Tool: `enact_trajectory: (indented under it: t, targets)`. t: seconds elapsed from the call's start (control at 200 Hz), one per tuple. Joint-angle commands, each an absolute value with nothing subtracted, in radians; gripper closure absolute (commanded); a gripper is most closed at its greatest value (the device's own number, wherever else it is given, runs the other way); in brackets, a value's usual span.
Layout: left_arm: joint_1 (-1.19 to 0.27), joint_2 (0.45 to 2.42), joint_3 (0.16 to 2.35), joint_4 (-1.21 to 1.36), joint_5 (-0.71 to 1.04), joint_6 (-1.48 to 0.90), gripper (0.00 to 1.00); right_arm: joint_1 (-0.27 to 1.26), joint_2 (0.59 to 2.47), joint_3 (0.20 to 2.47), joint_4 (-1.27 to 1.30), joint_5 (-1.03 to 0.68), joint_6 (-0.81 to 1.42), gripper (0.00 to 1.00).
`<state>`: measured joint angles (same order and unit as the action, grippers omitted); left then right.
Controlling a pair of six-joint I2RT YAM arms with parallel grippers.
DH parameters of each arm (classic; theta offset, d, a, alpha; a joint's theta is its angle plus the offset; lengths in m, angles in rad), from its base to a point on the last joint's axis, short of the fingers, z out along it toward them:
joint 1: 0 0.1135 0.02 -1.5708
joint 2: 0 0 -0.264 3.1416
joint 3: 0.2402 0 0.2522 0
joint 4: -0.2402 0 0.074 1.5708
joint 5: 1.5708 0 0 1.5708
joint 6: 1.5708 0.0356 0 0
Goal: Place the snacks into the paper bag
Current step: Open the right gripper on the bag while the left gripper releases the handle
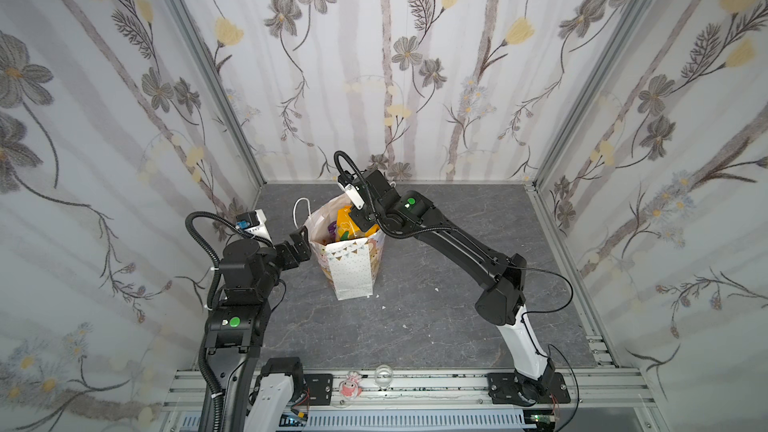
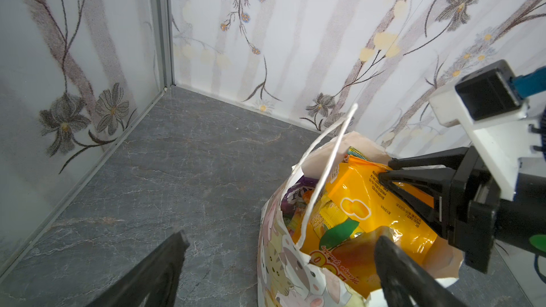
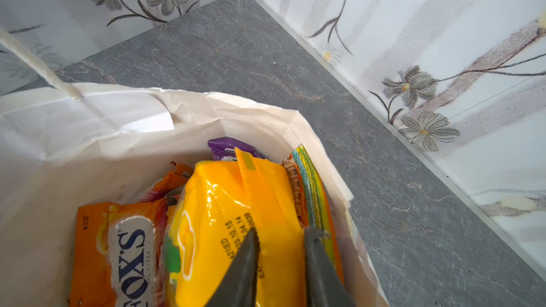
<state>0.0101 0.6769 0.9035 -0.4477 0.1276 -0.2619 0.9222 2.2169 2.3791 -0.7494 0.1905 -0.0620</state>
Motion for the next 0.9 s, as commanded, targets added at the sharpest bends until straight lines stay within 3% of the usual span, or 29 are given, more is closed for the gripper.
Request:
enact_trajectory:
  t: [0.0, 0.18, 0.325, 0.48, 0.584, 0.689, 0.794, 0.894]
  targets:
    - [0.011, 0.681, 0.918, -0.452, 0.111, -0.253, 0.0, 0.917, 2.251, 2.385, -0.738, 0.104, -0.059, 0.77]
    - [0.012, 0.685, 0.953, -0.48, 0.107, -0.249, 0.0, 0.931, 2.264, 2.45, -0.748, 0.074, -0.043, 0.79]
    - [0.015, 0.734, 1.07, -0.553, 0.028, -0.239, 0.0, 0.973, 2.174, 2.454, -0.677, 0.112, -0.051, 0.66]
    - [0.023, 0.769, 1.205, -0.605, -0.028, -0.221, 0.0, 1.014, 2.028, 2.404, -0.637, 0.215, -0.034, 0.61]
    - [0.023, 0.789, 1.266, -0.629, -0.035, -0.22, 0.0, 1.018, 1.882, 2.244, -0.598, 0.263, 0.021, 0.56]
    - [0.024, 0.796, 1.256, -0.61, -0.023, -0.224, 0.0, 1.016, 1.686, 1.915, -0.451, 0.277, 0.062, 0.51]
    - [0.026, 0.816, 1.23, -0.57, 0.042, -0.24, 0.0, 0.977, 1.52, 1.637, -0.295, 0.163, 0.106, 0.41]
    - [0.027, 0.849, 1.219, -0.543, 0.092, -0.255, 0.0, 0.936, 1.489, 1.547, -0.245, 0.079, 0.147, 0.38]
